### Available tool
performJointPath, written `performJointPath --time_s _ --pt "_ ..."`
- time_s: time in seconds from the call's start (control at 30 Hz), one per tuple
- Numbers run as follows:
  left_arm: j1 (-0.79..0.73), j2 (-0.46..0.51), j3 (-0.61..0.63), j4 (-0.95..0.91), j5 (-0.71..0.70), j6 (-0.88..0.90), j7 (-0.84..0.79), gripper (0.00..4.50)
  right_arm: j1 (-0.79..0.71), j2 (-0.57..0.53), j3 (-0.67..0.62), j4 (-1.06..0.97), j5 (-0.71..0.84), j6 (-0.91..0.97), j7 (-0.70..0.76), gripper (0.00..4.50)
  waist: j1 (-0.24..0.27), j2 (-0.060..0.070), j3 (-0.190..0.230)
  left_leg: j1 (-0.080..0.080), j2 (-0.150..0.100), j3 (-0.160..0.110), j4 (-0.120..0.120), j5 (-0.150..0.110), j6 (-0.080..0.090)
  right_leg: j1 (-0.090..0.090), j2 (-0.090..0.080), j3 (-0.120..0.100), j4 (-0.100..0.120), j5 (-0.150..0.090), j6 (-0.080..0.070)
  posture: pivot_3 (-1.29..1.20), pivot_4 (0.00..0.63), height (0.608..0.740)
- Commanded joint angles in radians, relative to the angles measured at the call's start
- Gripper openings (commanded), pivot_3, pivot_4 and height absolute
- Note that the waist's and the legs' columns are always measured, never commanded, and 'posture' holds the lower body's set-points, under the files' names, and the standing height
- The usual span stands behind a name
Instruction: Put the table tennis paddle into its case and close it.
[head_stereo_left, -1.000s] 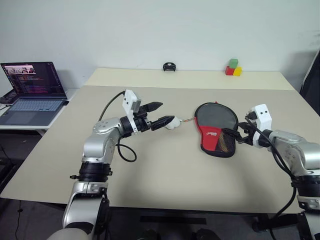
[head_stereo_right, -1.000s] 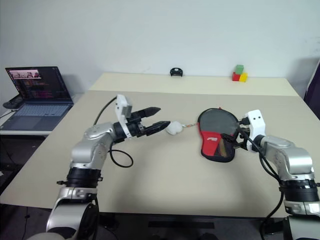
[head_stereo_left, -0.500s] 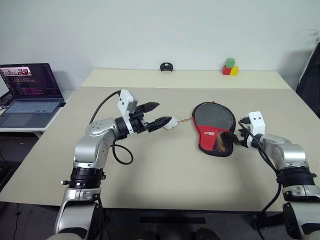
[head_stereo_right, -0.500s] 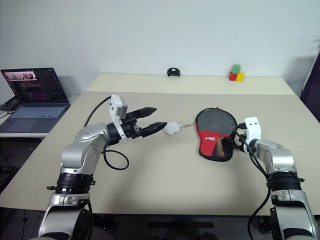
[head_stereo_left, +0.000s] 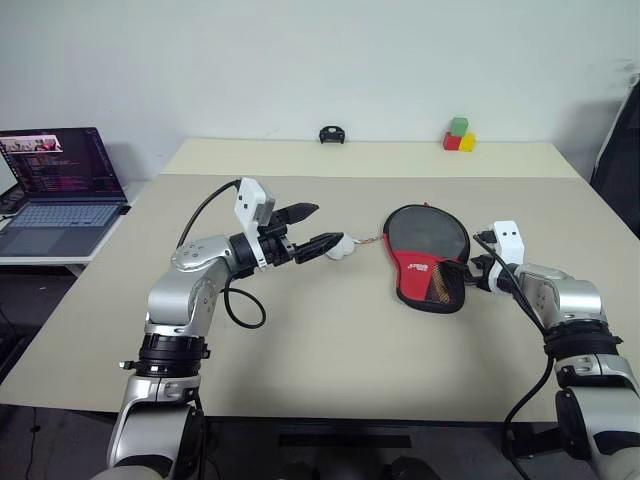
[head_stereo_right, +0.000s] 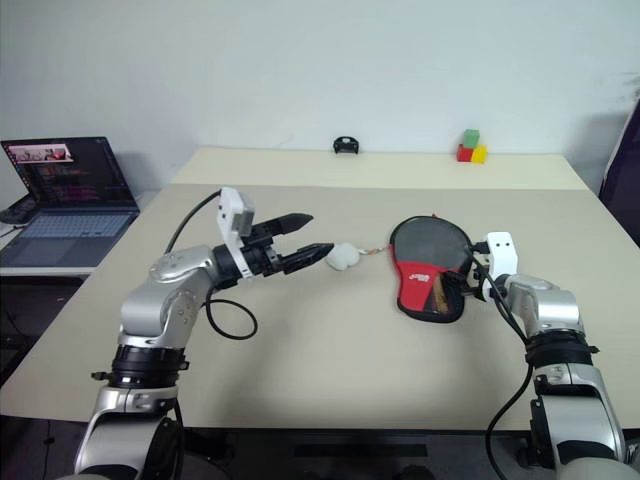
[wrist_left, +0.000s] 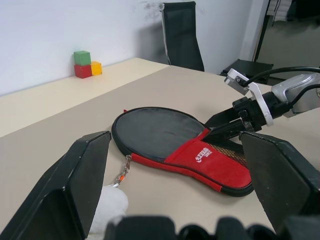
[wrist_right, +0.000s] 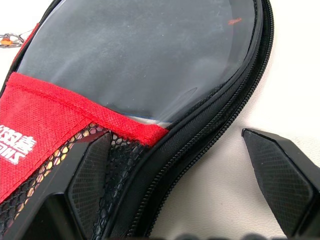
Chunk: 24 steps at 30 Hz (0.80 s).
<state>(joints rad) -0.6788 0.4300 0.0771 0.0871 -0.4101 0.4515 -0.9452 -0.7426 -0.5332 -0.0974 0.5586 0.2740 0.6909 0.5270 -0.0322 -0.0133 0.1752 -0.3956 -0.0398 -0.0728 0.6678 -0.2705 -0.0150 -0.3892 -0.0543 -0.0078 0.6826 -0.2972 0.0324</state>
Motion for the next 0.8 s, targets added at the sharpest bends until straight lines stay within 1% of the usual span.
performJointPath --time_s 0.03,0.17,0.37,0.6,0.63,0.67,0.73,0.8 --pt "-0.004 0.017 0.005 -0.038 -0.014 -0.012 0.005 4.5 -0.003 -0.004 0.011 0.016 -0.026 0.022 0.0 4.48 0.0 0.0 0.0 0.0 0.0 0.0 0.0 0.0 0.0 0.0 0.0 0.0 0.0 0.0 0.0 0.0 0.15 0.74" --pt "0.001 0.024 0.006 -0.041 -0.013 -0.014 0.004 4.5 0.011 -0.012 0.015 -0.007 -0.031 0.052 0.012 4.48 0.001 0.0 0.0 0.0 0.0 0.0 0.0 0.0 0.0 0.0 0.0 0.0 0.0 0.0 0.0 0.0 0.15 0.74" --pt "0.004 0.03 0.006 -0.041 -0.014 -0.016 0.005 4.5 0.07 -0.014 0.019 -0.119 -0.001 0.146 0.066 4.48 0.001 0.0 -0.001 0.0 0.0 0.0 0.0 0.0 0.0 0.0 0.0 0.0 0.0 0.0 0.0 0.0 0.15 0.74" --pt "-0.001 0.027 0.003 -0.03 -0.01 -0.024 0.005 4.5 0.077 0.016 0.01 -0.121 -0.003 0.148 0.05 4.48 0.001 -0.001 -0.001 0.001 0.0 0.0 0.0 0.0 0.0 0.001 0.0 0.0 0.0 0.0 0.0 0.0 0.15 0.74" --pt "-0.001 0.027 0.002 -0.029 -0.01 -0.025 0.005 4.5 0.073 0.02 0.009 -0.114 -0.005 0.143 0.048 4.1 0.0 -0.001 -0.002 0.001 0.0 0.0 0.0 0.0 0.0 0.001 0.0 0.0 0.0 0.0 0.0 0.0 0.15 0.74" --pt "-0.001 0.026 0.002 -0.028 -0.009 -0.025 0.005 4.5 0.069 0.025 0.009 -0.106 -0.007 0.138 0.045 3.92 -0.001 -0.002 -0.002 0.001 0.0 0.0 -0.001 0.0 0.0 0.001 0.0 0.0 0.0 0.0 0.0 0.0 0.15 0.74" --pt "0.002 0.025 0.0 -0.028 -0.008 -0.027 0.005 4.5 0.06 0.038 0.011 -0.088 -0.013 0.125 0.038 3.31 -0.001 -0.003 -0.003 0.002 0.0 0.0 -0.001 0.0 0.0 0.001 0.0 0.0 0.0 0.0 0.0 0.0 0.15 0.74" --pt "0.006 0.025 -0.002 -0.03 -0.007 -0.029 0.005 4.5 0.051 0.051 0.012 -0.073 -0.018 0.115 0.033 2.58 -0.002 -0.003 -0.003 0.003 0.001 0.0 -0.001 0.0 0.001 0.002 0.0 0.0 0.0 0.0 0.0 0.0 0.15 0.74"
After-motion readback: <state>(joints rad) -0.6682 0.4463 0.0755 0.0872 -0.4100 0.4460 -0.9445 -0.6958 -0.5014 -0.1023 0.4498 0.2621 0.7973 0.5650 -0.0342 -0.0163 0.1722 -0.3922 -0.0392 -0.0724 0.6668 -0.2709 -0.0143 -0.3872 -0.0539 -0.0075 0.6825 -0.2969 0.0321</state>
